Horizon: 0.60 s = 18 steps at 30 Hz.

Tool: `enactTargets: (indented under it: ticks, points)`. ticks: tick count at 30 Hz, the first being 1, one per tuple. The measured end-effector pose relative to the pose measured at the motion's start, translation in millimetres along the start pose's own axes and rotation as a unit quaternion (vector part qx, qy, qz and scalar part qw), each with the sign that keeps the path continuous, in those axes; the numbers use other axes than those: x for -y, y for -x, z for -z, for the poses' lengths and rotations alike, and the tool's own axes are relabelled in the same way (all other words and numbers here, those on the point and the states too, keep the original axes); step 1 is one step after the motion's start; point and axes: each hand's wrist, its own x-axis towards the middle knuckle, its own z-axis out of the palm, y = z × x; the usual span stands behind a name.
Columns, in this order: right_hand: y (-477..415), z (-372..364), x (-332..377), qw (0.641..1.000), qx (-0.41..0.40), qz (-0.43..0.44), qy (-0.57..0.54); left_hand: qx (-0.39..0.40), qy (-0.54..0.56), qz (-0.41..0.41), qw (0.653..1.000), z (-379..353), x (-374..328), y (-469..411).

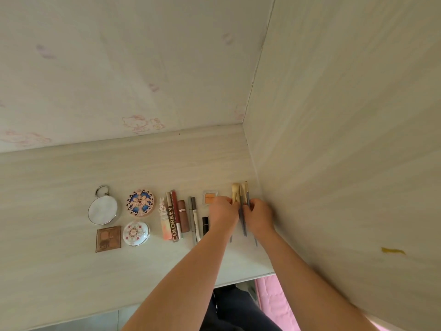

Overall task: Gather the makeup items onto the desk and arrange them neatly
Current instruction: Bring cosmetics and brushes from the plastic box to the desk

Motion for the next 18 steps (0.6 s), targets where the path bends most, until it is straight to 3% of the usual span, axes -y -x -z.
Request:
enactTargets:
  ticks: [18]
  points:
    - [0.0, 2.8, -8.9, 1.0, -0.015, -0.001, 0.017, -0.04, -0.074, -0.016, 0.996, -3.1, -1.1, 2.6]
